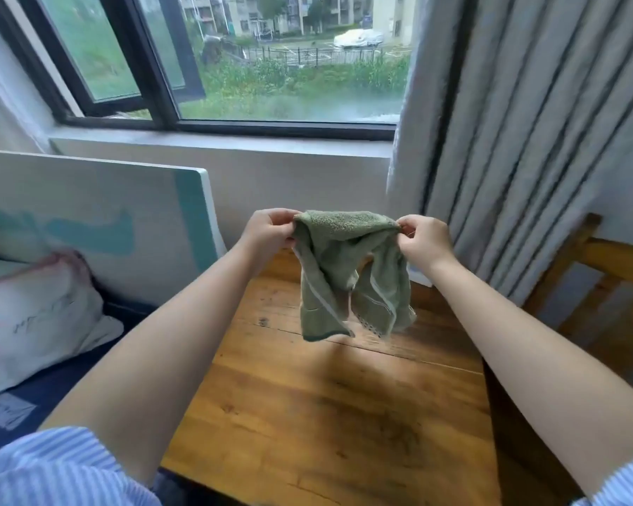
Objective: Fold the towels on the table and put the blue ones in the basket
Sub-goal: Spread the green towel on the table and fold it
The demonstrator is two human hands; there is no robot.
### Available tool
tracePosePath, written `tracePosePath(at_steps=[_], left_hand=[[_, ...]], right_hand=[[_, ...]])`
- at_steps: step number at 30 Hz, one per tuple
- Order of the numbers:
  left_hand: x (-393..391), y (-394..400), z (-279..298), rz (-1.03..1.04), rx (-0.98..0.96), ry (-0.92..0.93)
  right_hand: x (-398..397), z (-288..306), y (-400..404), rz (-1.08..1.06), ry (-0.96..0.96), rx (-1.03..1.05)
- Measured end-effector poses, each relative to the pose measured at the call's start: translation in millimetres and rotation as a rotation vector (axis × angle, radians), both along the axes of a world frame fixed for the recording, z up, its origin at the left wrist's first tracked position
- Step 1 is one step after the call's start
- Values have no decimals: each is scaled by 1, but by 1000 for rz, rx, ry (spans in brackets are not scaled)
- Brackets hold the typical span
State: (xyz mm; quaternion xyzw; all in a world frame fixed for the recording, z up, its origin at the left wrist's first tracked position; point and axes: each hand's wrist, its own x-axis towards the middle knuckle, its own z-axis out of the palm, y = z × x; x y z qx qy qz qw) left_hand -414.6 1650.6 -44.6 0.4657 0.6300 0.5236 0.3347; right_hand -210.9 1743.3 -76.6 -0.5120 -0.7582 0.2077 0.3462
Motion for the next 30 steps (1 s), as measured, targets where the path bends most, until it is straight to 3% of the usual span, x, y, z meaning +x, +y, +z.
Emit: tracePosePath(at_steps=[4, 7, 13, 17, 21, 23, 26, 30], left_hand=[[-86, -31, -17, 137, -89, 105], [-130, -50, -30, 182, -112, 126], [-169, -68, -70, 130, -188, -11], [-143, -79, -137, -23, -450, -6], [-103, -86, -201, -367, -840, 193], [-100, -83, -217, -491, -949, 304], [-104, -72, -233, -422, -948, 534], [-108, -61, -262, -277, -998, 826]], right_hand=[[-99, -23, -10, 62, 5, -92], [-153, -37, -18, 71, 121, -137], [-181, -88, -36, 75, 226, -112], [-139, -162, -53, 73, -12, -257], [-78, -223, -64, 139, -595, -572], [-65, -226, -62, 115, -575, -631], [-69, -223, -51, 124, -505, -569], [-96, -233, -50, 431, -642, -400]])
